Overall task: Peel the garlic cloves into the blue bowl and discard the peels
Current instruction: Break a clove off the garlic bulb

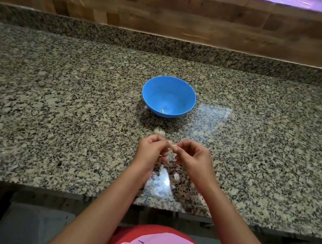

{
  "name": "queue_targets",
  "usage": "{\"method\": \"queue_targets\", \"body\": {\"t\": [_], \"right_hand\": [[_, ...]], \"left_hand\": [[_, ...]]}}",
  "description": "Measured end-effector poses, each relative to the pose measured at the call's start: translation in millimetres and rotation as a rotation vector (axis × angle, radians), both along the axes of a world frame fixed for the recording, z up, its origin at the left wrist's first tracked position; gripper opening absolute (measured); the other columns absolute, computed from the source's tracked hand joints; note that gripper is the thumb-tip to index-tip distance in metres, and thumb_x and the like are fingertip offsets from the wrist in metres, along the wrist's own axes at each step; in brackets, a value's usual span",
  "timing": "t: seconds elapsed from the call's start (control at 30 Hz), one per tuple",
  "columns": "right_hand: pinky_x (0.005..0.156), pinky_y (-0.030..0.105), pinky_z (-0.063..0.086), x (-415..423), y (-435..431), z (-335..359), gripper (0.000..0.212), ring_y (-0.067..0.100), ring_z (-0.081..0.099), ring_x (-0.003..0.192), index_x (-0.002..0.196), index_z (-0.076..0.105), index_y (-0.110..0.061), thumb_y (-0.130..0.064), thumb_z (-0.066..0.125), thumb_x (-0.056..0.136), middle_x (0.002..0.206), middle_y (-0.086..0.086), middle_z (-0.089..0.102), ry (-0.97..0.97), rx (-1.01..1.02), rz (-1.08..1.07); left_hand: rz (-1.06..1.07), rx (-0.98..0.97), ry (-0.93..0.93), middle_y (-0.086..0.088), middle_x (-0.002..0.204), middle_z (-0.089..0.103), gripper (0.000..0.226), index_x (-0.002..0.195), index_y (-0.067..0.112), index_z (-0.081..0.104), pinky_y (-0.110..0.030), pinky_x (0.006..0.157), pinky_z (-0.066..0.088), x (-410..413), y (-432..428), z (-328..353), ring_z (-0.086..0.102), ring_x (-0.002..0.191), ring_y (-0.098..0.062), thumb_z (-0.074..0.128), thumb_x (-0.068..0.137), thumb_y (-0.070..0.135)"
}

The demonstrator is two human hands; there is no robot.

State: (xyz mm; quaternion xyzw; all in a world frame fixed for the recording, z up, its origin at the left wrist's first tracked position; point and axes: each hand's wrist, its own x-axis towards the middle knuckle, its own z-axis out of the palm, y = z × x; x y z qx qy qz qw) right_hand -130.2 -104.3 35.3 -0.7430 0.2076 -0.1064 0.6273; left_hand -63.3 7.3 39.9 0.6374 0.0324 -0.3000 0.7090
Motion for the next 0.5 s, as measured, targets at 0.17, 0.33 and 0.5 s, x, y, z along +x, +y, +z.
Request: {"method": "queue_targets", "body": {"t": [0.17,0.33,0.5], "right_hand": [[0.068,0.011,0.05,-0.7,1.9,-16.9,0.006,-0.001,0.058,0.07,0.087,0.068,-0.008,-0.002,0.065,0.085,0.08,-0.003,0.065,-0.209,-0.559,-0.002],[0.059,0.028,0.057,4.5,3.1,-9.7,0.006,0.021,0.06,0.062,0.081,0.064,0.001,0.004,0.06,0.084,0.071,0.009,0.065,-0.039,0.471,-0.124],[0.06,0.024,0.056,6.8,-1.5,-4.6,0.007,0.019,0.061,0.062,0.087,0.061,0.002,0.003,0.054,0.089,0.074,0.013,0.066,0.018,0.671,-0.07]], "left_hand": [[0.038,-0.102,0.31,-0.002,0.059,0.053,0.015,0.074,0.006,0.058,-0.015,0.043,0.041,3.9,0.5,5.8,0.047,0.05,-0.009,0.055,0.088,0.001],[0.057,-0.209,0.319,-0.005,0.061,0.058,0.015,0.077,0.005,0.058,-0.017,0.045,0.046,3.9,-2.4,3.2,0.053,0.051,-0.01,0.052,0.09,0.0],[0.02,-0.215,0.308,-0.005,0.062,0.061,0.016,0.077,0.004,0.06,-0.017,0.046,0.048,4.8,-0.9,1.1,0.055,0.053,-0.012,0.051,0.091,0.001]]}}
